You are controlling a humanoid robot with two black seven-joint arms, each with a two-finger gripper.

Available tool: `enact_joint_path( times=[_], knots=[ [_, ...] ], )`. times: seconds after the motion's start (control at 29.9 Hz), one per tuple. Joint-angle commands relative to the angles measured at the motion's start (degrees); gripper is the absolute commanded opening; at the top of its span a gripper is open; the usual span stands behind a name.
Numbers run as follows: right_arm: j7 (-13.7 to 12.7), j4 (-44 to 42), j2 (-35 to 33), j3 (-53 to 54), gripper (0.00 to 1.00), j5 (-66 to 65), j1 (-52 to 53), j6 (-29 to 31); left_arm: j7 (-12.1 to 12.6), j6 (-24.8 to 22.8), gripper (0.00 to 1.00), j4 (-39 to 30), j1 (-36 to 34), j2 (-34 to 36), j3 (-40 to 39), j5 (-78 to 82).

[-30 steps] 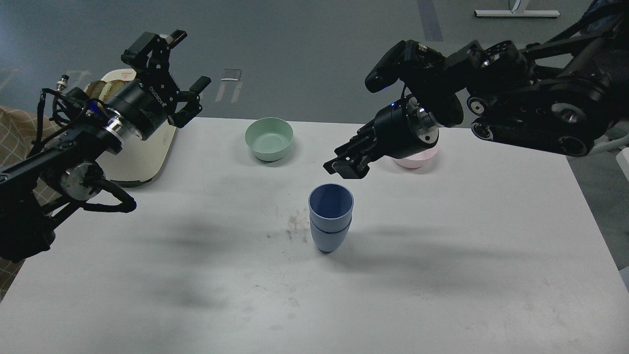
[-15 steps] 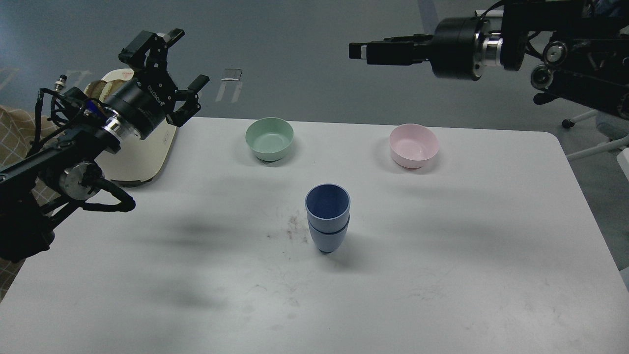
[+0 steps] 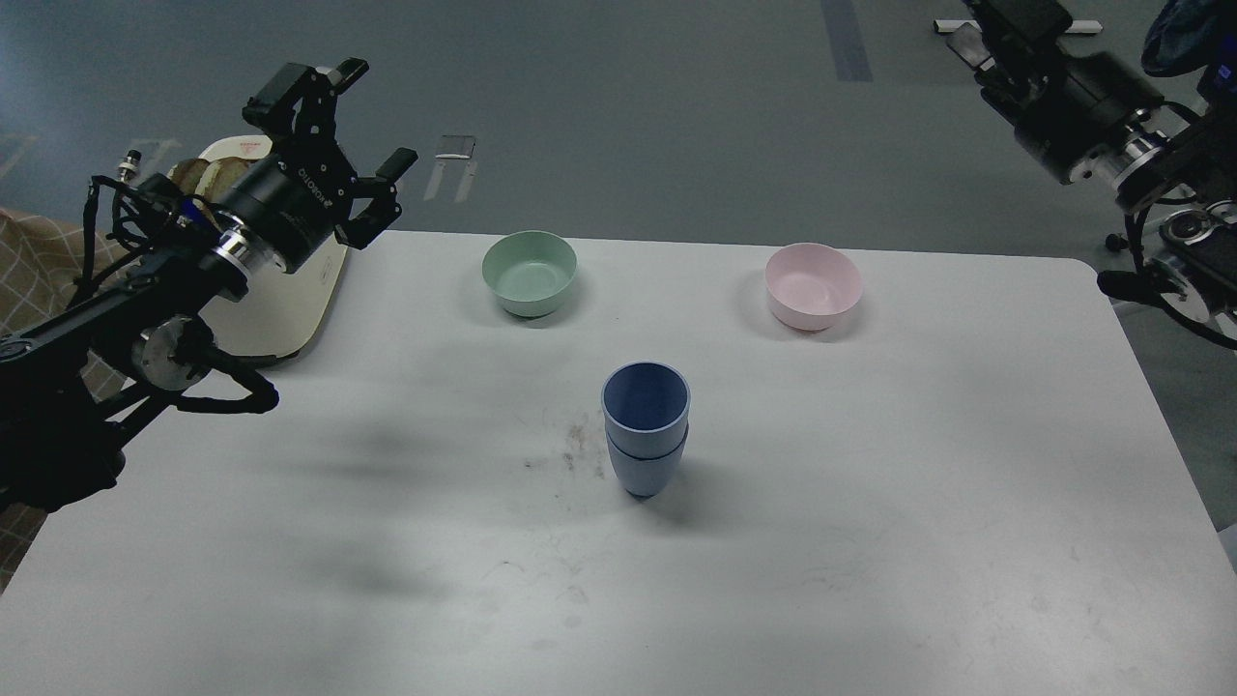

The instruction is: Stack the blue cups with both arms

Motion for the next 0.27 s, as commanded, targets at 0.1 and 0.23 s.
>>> enact_joint_path(
  times=[0.1,0.23],
  knots=[
    [0.0,0.0,1.3,9.4,1.0,2.3,-7.1,-1.6,1.8,0.0,0.98,3.3,0.0,-2.9,-3.4,-0.5],
    [0.0,0.4,1.4,11.9,1.0,2.5,-10.1,-2.7,2.1,0.0,0.98,4.5,0.1,-4.8,-4.5,-0.5]
  ],
)
